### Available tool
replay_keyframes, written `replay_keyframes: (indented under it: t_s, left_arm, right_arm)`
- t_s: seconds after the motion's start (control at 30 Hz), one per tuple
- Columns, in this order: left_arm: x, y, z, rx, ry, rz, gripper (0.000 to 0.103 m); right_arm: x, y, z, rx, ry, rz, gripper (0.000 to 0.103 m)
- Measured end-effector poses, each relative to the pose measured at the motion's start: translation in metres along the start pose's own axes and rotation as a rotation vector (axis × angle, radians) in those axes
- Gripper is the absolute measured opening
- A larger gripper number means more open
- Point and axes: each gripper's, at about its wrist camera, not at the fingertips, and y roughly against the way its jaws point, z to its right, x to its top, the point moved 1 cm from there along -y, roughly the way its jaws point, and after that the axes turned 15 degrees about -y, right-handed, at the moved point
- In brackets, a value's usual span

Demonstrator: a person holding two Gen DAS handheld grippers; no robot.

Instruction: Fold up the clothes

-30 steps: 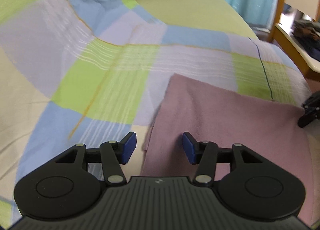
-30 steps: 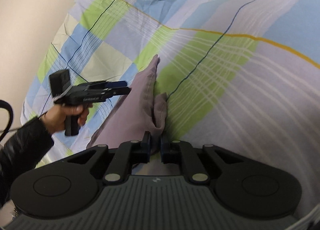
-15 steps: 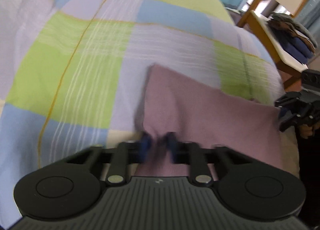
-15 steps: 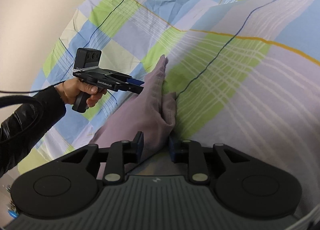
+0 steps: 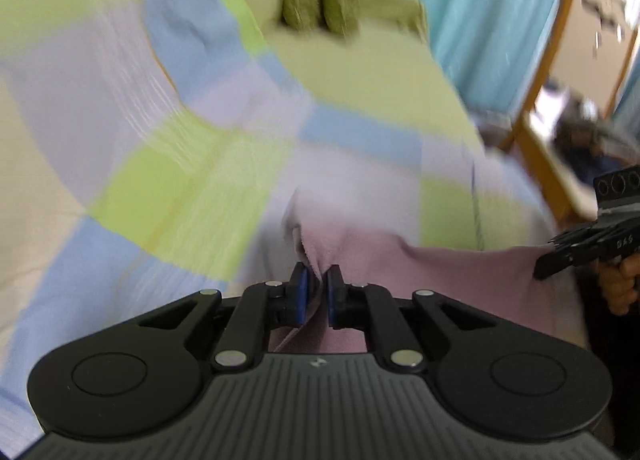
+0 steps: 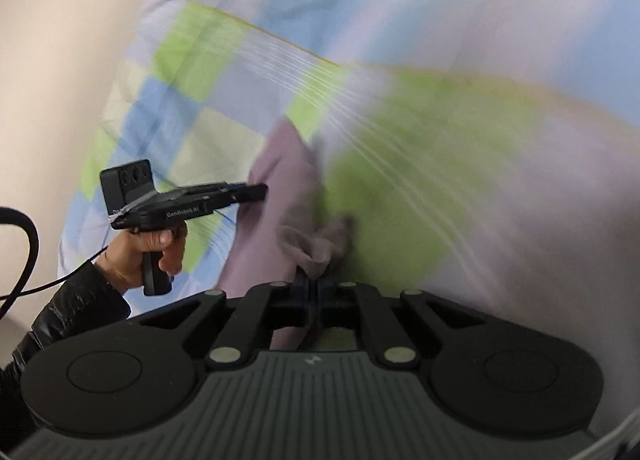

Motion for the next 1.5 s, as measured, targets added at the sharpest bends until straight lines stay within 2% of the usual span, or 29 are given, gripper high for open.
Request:
replay_keyframes:
  t_s: [0.07,0.13,0.23,0.3,0.37,0.43,0.5,0.57,0.67,0.77,0.83,0.87,1.0,1.13,1.2,1.27,1.33,1.37,1.43,1.5]
  left_arm:
    - [0.011,0.061,0.005,0.088,0.039,0.146,0.008]
    - [0.015,0.113,0.021,0.152,0.044,0.252,0.007]
    - [0.014,0.187,0.056,0.246,0.026,0.397,0.008]
    - [-0.002,0.23,0.095,0.303,0.008,0.488,0.008]
    - [-0.027,0.251,0.131,0.336,0.019,0.52,0.008]
    - [-0.061,0.258,0.171,0.372,0.037,0.504,0.008]
    - [-0.095,0.258,0.206,0.393,0.069,0.475,0.008]
    - [-0.147,0.251,0.262,0.422,0.134,0.413,0.008]
    - [-0.206,0.239,0.35,0.448,0.258,0.339,0.008]
    - [-0.253,0.228,0.395,0.466,0.398,0.29,0.008]
    - [-0.264,0.225,0.405,0.469,0.44,0.278,0.008]
    - [-0.266,0.225,0.406,0.473,0.443,0.277,0.007]
    - [-0.251,0.23,0.391,0.49,0.39,0.289,0.008]
    - [-0.23,0.232,0.349,0.521,0.324,0.341,0.008]
    - [-0.22,0.225,0.322,0.524,0.313,0.351,0.008]
    - [-0.217,0.201,0.291,0.508,0.319,0.305,0.008]
    - [-0.224,0.174,0.273,0.482,0.358,0.204,0.008]
    - [-0.228,0.16,0.263,0.468,0.377,0.153,0.008]
    - [-0.235,0.136,0.247,0.444,0.415,0.067,0.008]
    - [-0.237,0.135,0.245,0.449,0.445,0.097,0.008]
  right_arm:
    - [0.024,0.007,-0.039,0.023,0.177,0.029,0.002]
    - [0.047,0.02,-0.088,0.046,0.371,0.076,0.002]
    - [0.049,0.049,-0.15,0.094,0.617,0.127,0.002]
    - [0.047,0.067,-0.188,0.126,0.771,0.158,0.002]
    - [0.037,0.085,-0.219,0.156,0.912,0.163,0.002]
    - [0.007,0.102,-0.232,0.178,1.027,0.109,0.002]
    - [-0.031,0.115,-0.225,0.2,1.097,-0.001,0.002]
    - [-0.071,0.124,-0.21,0.225,1.132,-0.131,0.003]
    - [-0.126,0.13,-0.18,0.233,1.156,-0.327,0.002]
    - [-0.177,0.126,-0.143,0.212,1.127,-0.514,0.002]
    - [-0.198,0.118,-0.12,0.192,1.073,-0.618,0.002]
    - [-0.199,0.115,-0.119,0.191,1.065,-0.638,0.002]
    - [-0.195,0.105,-0.126,0.2,1.066,-0.674,0.002]
    - [-0.151,0.087,-0.139,0.223,1.039,-0.577,0.002]
    - [-0.119,0.068,-0.132,0.23,0.969,-0.511,0.003]
    - [-0.088,0.045,-0.116,0.231,0.851,-0.478,0.003]
    - [-0.069,0.014,-0.082,0.204,0.691,-0.499,0.003]
    - [-0.064,-0.005,-0.06,0.165,0.605,-0.524,0.003]
    - [-0.065,-0.025,-0.027,0.089,0.521,-0.554,0.004]
    - [-0.069,-0.034,-0.003,0.056,0.466,-0.561,0.006]
